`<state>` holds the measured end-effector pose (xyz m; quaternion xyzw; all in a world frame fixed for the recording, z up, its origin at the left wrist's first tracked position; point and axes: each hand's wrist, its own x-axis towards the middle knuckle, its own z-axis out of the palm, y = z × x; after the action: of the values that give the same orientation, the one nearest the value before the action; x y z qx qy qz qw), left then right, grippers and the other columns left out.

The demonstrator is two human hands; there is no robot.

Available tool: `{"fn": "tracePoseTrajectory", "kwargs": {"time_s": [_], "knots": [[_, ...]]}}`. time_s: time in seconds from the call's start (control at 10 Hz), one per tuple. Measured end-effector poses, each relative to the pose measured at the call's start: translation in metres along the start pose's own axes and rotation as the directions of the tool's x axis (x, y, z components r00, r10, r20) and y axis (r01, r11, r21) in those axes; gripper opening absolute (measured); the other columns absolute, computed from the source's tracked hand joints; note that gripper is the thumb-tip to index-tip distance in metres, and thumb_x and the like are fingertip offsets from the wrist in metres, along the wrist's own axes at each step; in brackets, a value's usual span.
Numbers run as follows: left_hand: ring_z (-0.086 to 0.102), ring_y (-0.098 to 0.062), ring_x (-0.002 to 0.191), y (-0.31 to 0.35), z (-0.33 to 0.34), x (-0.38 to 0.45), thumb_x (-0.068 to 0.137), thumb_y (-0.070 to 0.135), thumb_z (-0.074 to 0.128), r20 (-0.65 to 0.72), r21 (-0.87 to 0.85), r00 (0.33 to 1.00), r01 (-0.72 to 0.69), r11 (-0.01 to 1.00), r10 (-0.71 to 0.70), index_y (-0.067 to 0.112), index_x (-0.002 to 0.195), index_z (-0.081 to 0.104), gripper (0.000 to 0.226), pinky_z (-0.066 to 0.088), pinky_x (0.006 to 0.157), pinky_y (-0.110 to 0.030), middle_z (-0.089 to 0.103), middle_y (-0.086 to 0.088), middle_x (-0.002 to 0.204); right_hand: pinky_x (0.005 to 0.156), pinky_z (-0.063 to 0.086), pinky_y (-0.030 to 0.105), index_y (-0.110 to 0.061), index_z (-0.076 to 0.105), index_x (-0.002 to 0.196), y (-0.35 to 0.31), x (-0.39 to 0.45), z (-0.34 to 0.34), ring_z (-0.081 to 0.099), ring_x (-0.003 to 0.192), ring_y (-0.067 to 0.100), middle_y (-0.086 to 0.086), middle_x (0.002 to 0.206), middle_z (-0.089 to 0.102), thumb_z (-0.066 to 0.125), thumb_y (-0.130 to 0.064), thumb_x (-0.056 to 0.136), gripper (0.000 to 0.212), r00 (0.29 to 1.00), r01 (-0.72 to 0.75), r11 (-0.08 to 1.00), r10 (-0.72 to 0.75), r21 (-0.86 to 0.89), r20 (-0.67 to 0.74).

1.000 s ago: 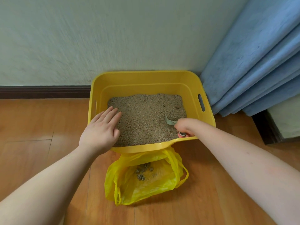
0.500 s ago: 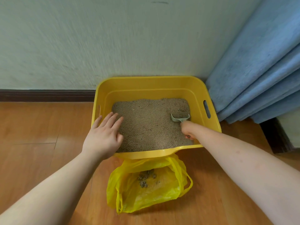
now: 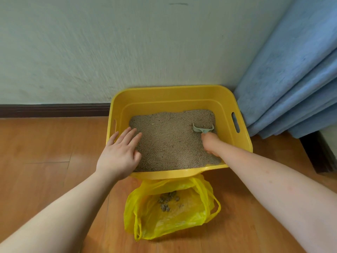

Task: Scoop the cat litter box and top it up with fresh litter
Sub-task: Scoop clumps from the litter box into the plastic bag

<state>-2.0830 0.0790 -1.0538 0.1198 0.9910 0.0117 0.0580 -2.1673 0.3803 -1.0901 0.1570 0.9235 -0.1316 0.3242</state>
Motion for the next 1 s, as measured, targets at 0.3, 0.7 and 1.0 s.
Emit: {"fn": "tracePoseTrajectory", "kwargs": {"time_s": [0.3, 0.7, 1.0], "knots": [[0.016, -0.014, 0.148, -0.001, 0.0, 0.001, 0.087, 0.04, 0.02, -0.017, -0.024, 1.0, 0.004, 1.0, -0.004, 0.02, 0.149, 0.035, 0.067, 0.011, 0.121, -0.037, 0.03, 0.0, 0.158, 0.082, 0.045, 0.033, 0.003, 0.043, 0.134, 0.002, -0.014, -0.011, 0.056, 0.113, 0.032, 0.021, 0.127, 0.055, 0.035, -0.005, 0.1, 0.036, 0.998, -0.013, 0.98, 0.025, 0.199, -0.056], [0.015, -0.015, 0.149, -0.002, 0.0, -0.001, 0.086, 0.04, 0.017, -0.02, -0.044, 1.0, -0.007, 0.999, 0.006, 0.017, 0.15, 0.034, 0.07, 0.012, 0.121, -0.036, 0.029, -0.002, 0.158, 0.052, 0.041, 0.03, 0.007, 0.054, 0.111, 0.011, -0.039, -0.021, 0.047, 0.057, 0.02, 0.01, 0.068, 0.049, 0.025, -0.022, 0.104, 0.042, 0.995, 0.093, 0.946, -0.1, 0.309, 0.009], [0.013, -0.014, 0.149, -0.002, -0.001, 0.0, 0.085, 0.041, 0.013, -0.013, -0.057, 1.0, -0.006, 0.998, 0.005, 0.017, 0.151, 0.033, 0.072, 0.01, 0.122, -0.036, 0.027, -0.002, 0.159, 0.05, 0.026, 0.032, -0.007, 0.041, 0.098, 0.019, -0.061, -0.027, 0.034, 0.056, 0.015, 0.004, 0.069, 0.039, 0.031, -0.033, 0.104, 0.029, 0.99, 0.126, 0.944, -0.102, 0.306, -0.093]]}}
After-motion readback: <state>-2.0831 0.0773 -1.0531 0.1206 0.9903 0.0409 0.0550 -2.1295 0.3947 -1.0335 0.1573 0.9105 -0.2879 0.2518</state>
